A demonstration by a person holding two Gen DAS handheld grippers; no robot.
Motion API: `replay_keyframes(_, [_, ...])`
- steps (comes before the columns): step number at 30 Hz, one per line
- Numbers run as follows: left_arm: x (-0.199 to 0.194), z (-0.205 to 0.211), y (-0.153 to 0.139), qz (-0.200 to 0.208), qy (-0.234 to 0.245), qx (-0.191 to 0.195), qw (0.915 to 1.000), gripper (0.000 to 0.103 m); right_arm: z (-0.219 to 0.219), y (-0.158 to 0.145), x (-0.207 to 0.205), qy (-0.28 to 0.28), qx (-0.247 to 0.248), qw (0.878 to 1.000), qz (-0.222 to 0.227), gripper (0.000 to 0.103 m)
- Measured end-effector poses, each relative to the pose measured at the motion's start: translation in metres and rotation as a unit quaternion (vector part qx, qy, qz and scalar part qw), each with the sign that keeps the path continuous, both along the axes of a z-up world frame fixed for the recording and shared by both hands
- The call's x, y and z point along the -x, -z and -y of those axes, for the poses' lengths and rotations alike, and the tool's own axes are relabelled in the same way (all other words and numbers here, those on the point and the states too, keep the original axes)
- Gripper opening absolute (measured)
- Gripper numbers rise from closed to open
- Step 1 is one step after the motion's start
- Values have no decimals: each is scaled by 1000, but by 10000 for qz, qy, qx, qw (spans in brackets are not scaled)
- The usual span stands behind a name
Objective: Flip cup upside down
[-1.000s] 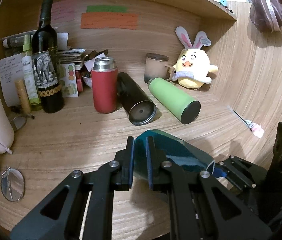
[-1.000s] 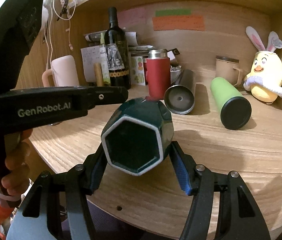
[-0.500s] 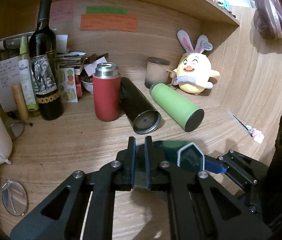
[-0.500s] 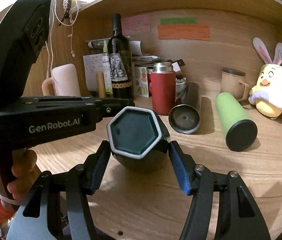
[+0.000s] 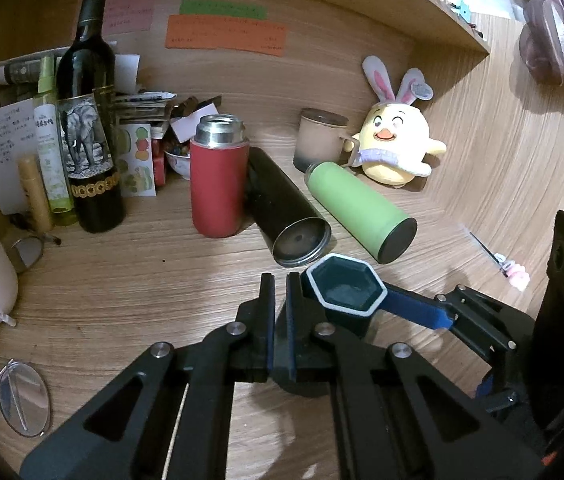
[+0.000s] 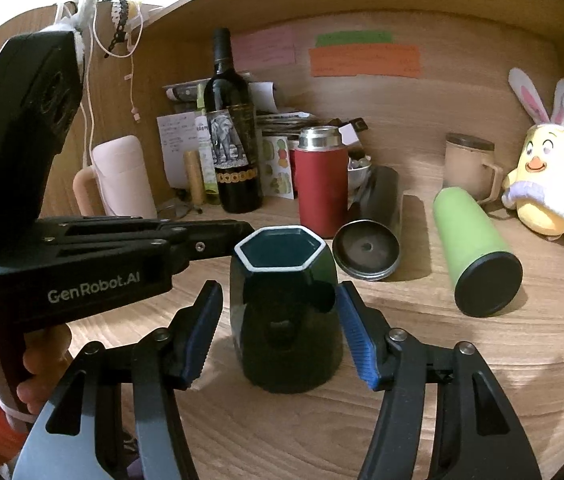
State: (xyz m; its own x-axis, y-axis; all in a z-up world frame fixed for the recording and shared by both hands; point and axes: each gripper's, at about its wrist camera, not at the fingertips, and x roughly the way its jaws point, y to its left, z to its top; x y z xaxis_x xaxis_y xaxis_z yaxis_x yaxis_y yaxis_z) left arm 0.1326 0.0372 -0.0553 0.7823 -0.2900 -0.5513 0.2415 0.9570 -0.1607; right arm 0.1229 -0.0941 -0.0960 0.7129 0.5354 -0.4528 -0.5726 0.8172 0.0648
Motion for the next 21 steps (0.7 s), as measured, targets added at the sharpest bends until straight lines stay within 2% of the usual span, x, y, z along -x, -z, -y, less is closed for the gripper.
replay_keyframes(8, [13, -6, -10, 155, -181, -109, 9997, 5, 6, -9, 6, 16, 0, 10000, 15, 56])
replay_keyframes(12, [29, -3, -20, 360, -235, -184, 9989, 10, 14, -19, 13, 58, -28, 9999, 100, 56])
replay_keyframes(14, [36, -2, -25, 462, -259, -212, 9984, 16, 19, -25, 19, 97, -48, 9998, 181, 58])
replay_keyframes(19, [62, 3, -39, 829, -349, -224, 9957, 49, 37, -43, 35, 234, -165, 9987, 430, 79])
replay_keyframes(21, [71, 5, -44, 964, -389, -228, 9943, 57, 46, -52, 45, 313, -263, 9975, 568, 84])
